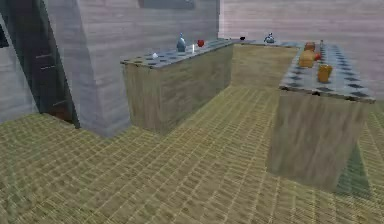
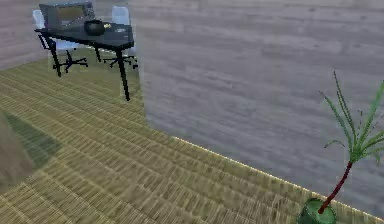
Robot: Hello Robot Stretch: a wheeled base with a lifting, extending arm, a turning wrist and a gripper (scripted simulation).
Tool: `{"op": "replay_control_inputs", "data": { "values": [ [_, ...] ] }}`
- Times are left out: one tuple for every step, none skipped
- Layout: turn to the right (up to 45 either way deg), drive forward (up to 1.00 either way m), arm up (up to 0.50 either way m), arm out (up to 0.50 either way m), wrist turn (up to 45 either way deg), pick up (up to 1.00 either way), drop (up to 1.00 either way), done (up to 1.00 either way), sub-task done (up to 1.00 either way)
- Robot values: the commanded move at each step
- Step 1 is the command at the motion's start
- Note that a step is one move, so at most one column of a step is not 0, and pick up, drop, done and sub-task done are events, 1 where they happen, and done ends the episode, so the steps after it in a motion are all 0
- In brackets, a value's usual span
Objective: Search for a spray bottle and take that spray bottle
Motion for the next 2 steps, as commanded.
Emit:
{"op": "replay_control_inputs", "data": {
  "values": [
    [45.0, 0.00, 0.00, 0.00, 0.0, 0.00, 0.00, 0.00, 0.00],
    [15.0, 0.00, 0.00, 0.00, 0.0, 0.00, 0.00, 0.00, 0.00]
  ]
}}
